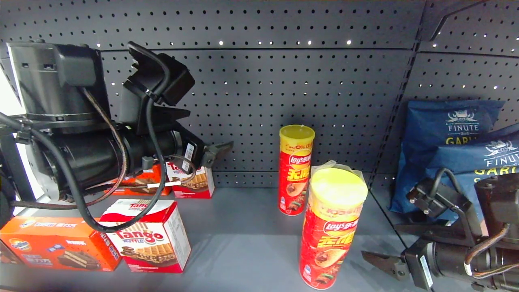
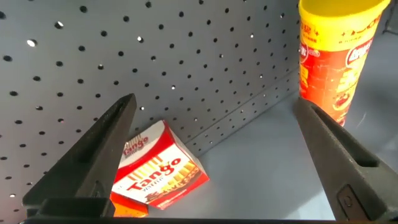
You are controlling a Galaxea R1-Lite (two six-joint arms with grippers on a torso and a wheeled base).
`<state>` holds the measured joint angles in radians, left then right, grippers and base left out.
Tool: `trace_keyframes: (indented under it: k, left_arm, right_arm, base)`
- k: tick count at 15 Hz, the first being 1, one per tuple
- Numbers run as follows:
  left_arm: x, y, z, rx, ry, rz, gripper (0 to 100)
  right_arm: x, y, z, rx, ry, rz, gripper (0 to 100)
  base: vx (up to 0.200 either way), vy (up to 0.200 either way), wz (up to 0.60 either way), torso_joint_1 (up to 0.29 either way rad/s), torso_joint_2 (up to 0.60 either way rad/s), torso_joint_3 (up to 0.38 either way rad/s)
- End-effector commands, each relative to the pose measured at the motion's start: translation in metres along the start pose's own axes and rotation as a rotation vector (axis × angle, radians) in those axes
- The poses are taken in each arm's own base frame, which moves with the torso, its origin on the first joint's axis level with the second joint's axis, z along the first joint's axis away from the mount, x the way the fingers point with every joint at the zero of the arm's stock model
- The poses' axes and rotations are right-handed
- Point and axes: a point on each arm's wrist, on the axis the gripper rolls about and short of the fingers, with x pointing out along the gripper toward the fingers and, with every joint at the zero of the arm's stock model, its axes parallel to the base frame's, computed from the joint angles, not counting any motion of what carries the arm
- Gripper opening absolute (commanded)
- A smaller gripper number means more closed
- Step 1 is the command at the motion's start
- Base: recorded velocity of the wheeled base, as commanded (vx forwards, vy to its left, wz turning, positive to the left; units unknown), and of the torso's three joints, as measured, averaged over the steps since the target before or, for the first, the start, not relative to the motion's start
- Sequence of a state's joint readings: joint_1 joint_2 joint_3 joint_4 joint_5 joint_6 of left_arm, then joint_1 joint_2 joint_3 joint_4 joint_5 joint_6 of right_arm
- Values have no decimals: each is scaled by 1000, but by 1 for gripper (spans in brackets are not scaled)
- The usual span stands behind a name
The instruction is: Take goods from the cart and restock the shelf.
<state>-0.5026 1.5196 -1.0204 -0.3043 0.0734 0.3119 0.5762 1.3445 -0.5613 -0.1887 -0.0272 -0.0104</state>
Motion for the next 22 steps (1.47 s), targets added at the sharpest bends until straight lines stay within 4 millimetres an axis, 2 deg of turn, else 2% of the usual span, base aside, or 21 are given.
trace_keyframes:
  k: [1,15,22]
  left_arm:
    - [0,-1,-3,-1,10,-2,100]
    - [-1,0,-6,-6,4,6,100]
    - [0,0,-7,-6,5,4,100]
  right_arm:
    - [6,3,3,-9,5,14,100]
    - [25,19,10,-50,29,70,100]
    - [23,17,12,-45,19,61,100]
  base:
    - [0,0,0,0,0,0]
    - [0,0,0,0,0,0]
    - [0,0,0,0,0,0]
